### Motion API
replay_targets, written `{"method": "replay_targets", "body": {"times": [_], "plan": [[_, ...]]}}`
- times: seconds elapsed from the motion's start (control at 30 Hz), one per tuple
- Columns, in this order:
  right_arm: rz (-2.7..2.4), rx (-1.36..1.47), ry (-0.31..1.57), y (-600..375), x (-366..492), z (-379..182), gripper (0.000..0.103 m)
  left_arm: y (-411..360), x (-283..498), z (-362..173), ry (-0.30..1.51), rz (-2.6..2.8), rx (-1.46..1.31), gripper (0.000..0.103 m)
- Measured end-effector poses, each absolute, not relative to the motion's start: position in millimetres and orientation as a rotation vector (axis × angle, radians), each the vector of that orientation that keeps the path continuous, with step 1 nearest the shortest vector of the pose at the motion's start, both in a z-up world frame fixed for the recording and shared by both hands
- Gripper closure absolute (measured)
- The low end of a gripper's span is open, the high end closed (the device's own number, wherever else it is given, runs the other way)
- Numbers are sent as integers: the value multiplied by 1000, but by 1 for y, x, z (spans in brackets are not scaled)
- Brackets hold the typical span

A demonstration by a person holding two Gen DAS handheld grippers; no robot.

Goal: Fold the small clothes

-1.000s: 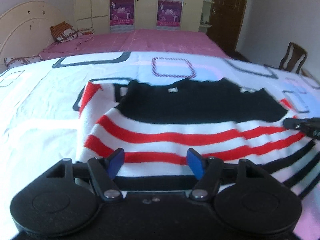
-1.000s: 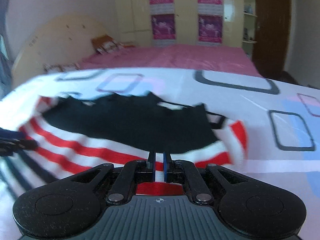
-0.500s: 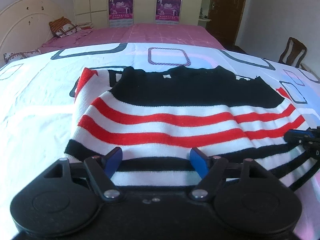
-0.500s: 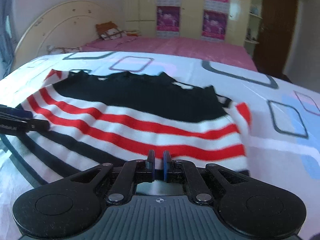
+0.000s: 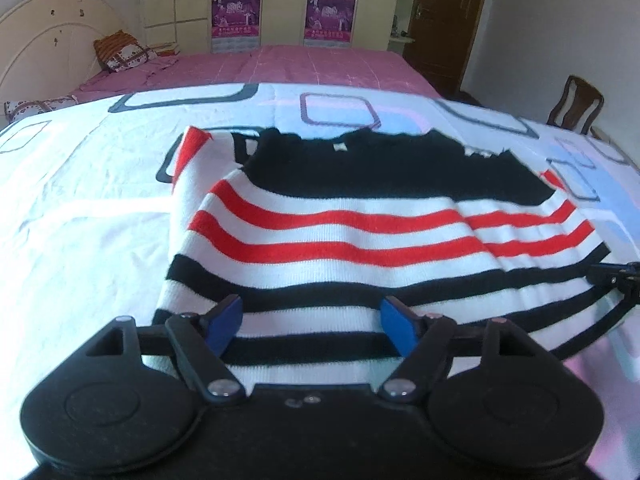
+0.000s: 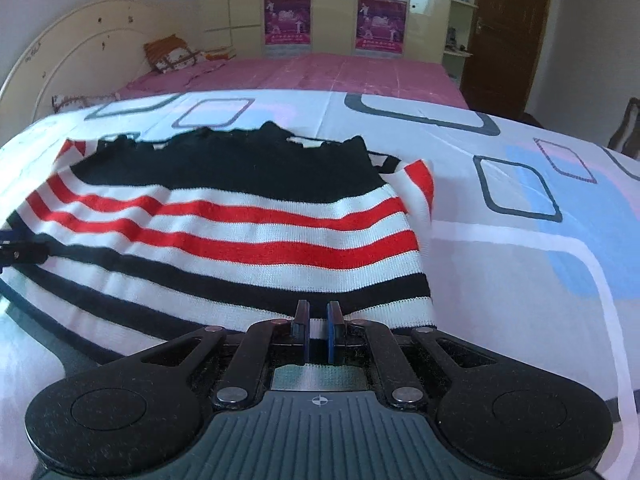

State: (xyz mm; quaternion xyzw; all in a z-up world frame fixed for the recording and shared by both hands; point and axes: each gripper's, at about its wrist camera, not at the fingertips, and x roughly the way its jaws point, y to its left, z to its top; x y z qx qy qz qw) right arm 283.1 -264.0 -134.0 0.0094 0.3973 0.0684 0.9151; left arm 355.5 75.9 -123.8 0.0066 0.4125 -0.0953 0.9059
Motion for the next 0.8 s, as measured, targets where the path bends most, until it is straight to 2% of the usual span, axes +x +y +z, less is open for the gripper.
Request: {"method": "replay_targets", "body": {"times": [0.17, 0.2, 0.23, 0.27, 0.3, 0.6, 0.8], "plan": [[166, 53, 796, -249, 280, -127, 97, 67, 346, -114, 824, -245, 5, 28], [170, 65, 795, -246, 281, -126, 81, 64, 345, -114, 823, -257, 8, 28], [170, 73, 785, -244, 280, -125, 32, 61, 344, -114, 822, -265, 11, 28], [164, 72, 752, -240, 277, -123, 14, 58, 344, -114, 820, -270, 15, 28], [171, 56, 710, -235, 274, -120, 9, 56, 343, -114, 818, -275, 18, 28], [241, 53, 716, -199, 284, -120, 9, 46, 344, -122, 831, -282, 27, 27], [187, 4, 832, -208, 285, -148, 12, 63, 344, -145, 868, -224, 75, 25]]}}
